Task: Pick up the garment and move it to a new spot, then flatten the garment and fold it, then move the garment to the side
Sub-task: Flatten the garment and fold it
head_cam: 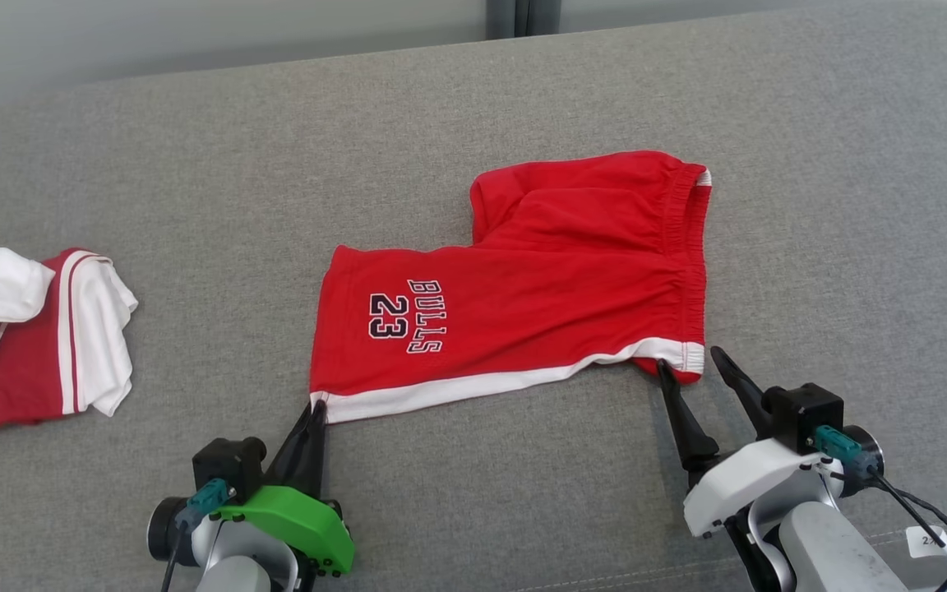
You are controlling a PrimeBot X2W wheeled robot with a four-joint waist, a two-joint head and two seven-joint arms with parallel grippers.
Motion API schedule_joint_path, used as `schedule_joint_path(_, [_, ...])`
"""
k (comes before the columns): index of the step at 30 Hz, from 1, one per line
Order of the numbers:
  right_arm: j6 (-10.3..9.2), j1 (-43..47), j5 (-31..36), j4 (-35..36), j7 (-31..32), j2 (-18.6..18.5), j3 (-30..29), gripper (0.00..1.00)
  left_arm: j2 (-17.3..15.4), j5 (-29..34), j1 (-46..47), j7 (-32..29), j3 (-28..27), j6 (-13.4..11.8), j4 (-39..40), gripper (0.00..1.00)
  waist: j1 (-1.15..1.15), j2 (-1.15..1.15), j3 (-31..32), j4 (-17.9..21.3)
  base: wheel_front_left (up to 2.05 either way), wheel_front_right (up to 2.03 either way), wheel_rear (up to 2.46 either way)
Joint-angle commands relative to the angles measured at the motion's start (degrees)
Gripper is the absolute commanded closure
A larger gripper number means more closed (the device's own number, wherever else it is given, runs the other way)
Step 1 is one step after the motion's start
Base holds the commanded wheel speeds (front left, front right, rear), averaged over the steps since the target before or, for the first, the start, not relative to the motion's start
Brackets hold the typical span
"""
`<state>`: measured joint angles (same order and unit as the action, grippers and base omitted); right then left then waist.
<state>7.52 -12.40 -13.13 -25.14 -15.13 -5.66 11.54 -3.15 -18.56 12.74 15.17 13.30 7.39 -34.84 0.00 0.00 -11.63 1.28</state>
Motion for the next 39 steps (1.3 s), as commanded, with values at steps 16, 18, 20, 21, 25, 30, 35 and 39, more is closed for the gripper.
schedule_joint_path(16, [-0.06, -2.2, -2.9, -4.5, 0.0, 0.2, 0.2, 0.00, 0.2, 1.4, -0.1, 0.0, -1.0, 0.1, 1.4, 1.00, 0.00, 0.00, -0.4, -1.6, 0.00, 0.00, 0.00])
schedule_joint_path(18, [-0.06, -2.1, -3.4, -4.1, 0.0, 0.2, 0.3, 0.00, 0.2, 1.6, -0.1, 0.0, -1.0, 0.1, 1.5, 1.00, 0.00, 0.00, -0.4, -1.5, 0.00, 0.00, 0.00])
schedule_joint_path(20, [-0.07, -1.6, -4.4, -3.3, 0.0, 0.3, -0.5, 0.00, 0.2, 1.8, -0.2, 0.0, -1.0, 0.1, 1.5, 1.00, 0.00, 0.00, -0.4, -1.4, 0.00, 0.00, 0.00])
schedule_joint_path(21, [-0.06, -1.3, -4.7, -2.9, 0.0, 0.4, -0.9, 0.00, 0.2, 1.7, -0.2, 0.0, -1.0, 0.1, 1.5, 1.00, 0.00, 0.00, -0.4, -1.4, 0.00, 0.00, 0.00])
schedule_joint_path(25, [-0.06, -0.5, -5.7, -2.0, 0.0, 0.1, -1.8, 0.00, 0.2, 1.9, -0.5, 0.0, -1.1, 0.1, 1.2, 1.00, 0.00, 0.00, -0.3, -1.3, 0.00, 0.00, 0.00])
schedule_joint_path(30, [-0.06, -0.6, -5.4, -2.7, 0.0, -0.1, -1.5, 0.00, 0.2, 1.8, -0.6, 0.0, -0.9, 0.1, 1.0, 1.00, 0.00, 0.00, -0.4, -1.5, 0.00, 0.00, 0.00])
schedule_joint_path(35, [-0.06, -2.1, -5.3, -4.5, 0.0, -0.1, 0.0, 0.78, 0.2, 1.3, -0.2, 0.0, -0.6, 0.1, 0.9, 1.00, 0.00, 0.00, -0.5, -1.9, 0.00, 0.00, 0.00])
schedule_joint_path(39, [-0.06, -2.4, -5.9, -4.0, 0.0, -0.5, 0.7, 1.00, 0.2, 1.1, -0.2, 0.0, -0.6, 0.1, 1.0, 1.00, 0.00, 0.00, 0.0, -2.0, 0.00, 0.00, 0.00])
